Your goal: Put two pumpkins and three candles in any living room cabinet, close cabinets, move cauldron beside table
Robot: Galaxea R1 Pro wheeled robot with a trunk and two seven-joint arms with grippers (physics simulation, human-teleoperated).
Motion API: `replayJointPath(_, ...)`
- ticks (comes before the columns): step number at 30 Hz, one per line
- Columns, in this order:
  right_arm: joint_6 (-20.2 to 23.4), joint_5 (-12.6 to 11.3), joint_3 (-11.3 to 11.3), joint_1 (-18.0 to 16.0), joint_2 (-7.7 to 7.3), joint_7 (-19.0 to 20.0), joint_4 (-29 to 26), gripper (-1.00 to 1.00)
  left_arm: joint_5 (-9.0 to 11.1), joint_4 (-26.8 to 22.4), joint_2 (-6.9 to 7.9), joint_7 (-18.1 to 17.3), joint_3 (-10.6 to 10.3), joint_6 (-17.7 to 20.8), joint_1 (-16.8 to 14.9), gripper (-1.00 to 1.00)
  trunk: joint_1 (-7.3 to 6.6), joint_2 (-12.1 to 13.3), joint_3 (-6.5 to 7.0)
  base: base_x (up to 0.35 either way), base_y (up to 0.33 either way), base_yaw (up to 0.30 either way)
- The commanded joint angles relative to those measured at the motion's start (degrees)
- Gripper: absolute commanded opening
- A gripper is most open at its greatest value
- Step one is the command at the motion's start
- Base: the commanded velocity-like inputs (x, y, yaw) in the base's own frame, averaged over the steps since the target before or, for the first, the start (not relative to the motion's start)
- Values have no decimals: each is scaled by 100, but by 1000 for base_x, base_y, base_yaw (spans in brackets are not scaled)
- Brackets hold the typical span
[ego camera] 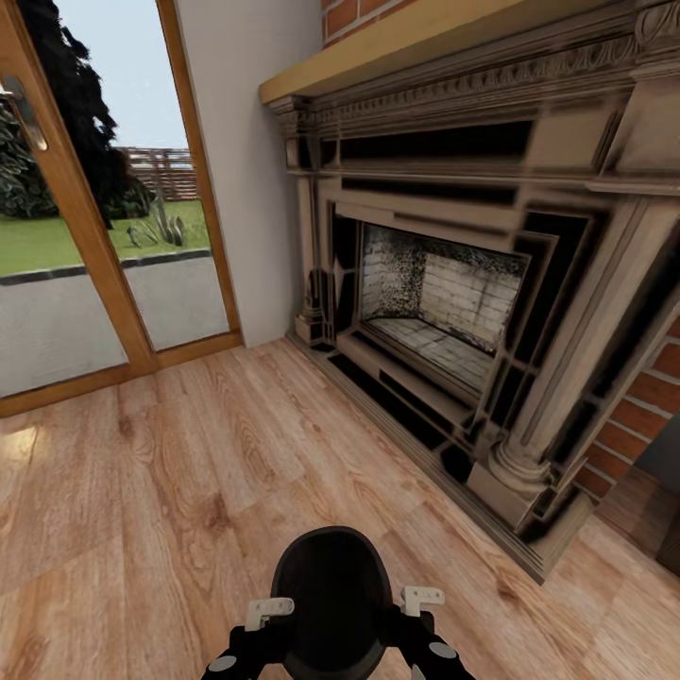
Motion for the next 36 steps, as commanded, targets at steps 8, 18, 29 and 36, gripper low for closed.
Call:
replayJointPath(8, 0, -120, 8, -8, -2, -40, -20, -100, 59, -12, 1, 28, -34, 4, 0, -100, -17, 6, 129, 0, 0, 0)
replayJointPath(18, -5, -119, 14, -8, 6, -66, -20, -100, 59, -12, 1, 35, -35, 1, 0, -100, -35, 15, 295, 0, 0, 169)
replayJointPath(29, -5, -119, 17, -8, 4, -67, -22, -100, 59, -12, 1, 36, -27, -4, 0, -100, -35, 15, 308, 0, 0, 172)
replayJointPath(36, -1, -117, 23, -8, 0, -63, -32, -100, 59, -12, 1, 36, -27, -4, 0, -100, -35, 15, 309, 0, 0, 6)
